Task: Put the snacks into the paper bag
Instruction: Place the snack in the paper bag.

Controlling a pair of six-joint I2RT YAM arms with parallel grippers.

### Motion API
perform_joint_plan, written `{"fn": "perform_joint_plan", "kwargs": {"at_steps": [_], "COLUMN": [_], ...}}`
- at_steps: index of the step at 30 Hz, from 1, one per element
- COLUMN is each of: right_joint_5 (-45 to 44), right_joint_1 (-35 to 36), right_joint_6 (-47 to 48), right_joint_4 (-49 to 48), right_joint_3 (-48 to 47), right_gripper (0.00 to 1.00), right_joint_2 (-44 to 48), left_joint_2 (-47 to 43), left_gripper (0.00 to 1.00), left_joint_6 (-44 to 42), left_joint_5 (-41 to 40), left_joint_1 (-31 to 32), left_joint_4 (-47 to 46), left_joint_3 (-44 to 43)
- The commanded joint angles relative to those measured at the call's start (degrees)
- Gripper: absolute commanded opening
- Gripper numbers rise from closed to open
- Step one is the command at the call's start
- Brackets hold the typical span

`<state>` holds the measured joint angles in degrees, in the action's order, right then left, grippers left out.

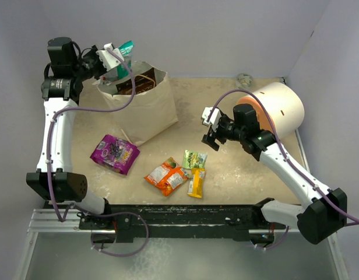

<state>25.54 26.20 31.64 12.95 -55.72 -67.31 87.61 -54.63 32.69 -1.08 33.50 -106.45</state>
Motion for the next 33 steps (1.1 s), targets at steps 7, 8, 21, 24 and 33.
{"fn": "perform_joint_plan", "kwargs": {"at_steps": [7,8,21,24,33], "right_joint_5": [1.9,1.9,2.6,2.8,2.8], "right_joint_1": [-0.5,-0.6,-1.0,-1.0,-1.1], "right_joint_6": [0.5,0.6,0.9,0.8,0.9], "right_joint_4": [-1.6,-1.6,-1.6,-1.6,-1.6], "right_joint_3": [0.6,0.6,0.7,0.6,0.9], "right_gripper": [0.82,0.82,0.82,0.82,0.82], "right_joint_2": [0.2,0.1,-0.2,-0.4,-0.4], "left_joint_2": [3.9,4.2,0.1,0.2,1.5], "left_gripper": [0.00,0.00,0.00,0.00,0.00], "left_joint_6": [1.3,1.3,9.1,11.7,20.9], "left_joint_5": [14.6,14.6,16.3,17.7,21.0], "left_joint_1": [-2.8,-2.8,-2.8,-2.8,-2.7], "left_joint_4": [-4.8,-4.8,-12.7,-12.3,-10.8], "left_joint_3": [-1.1,-0.9,15.6,17.5,17.4]}}
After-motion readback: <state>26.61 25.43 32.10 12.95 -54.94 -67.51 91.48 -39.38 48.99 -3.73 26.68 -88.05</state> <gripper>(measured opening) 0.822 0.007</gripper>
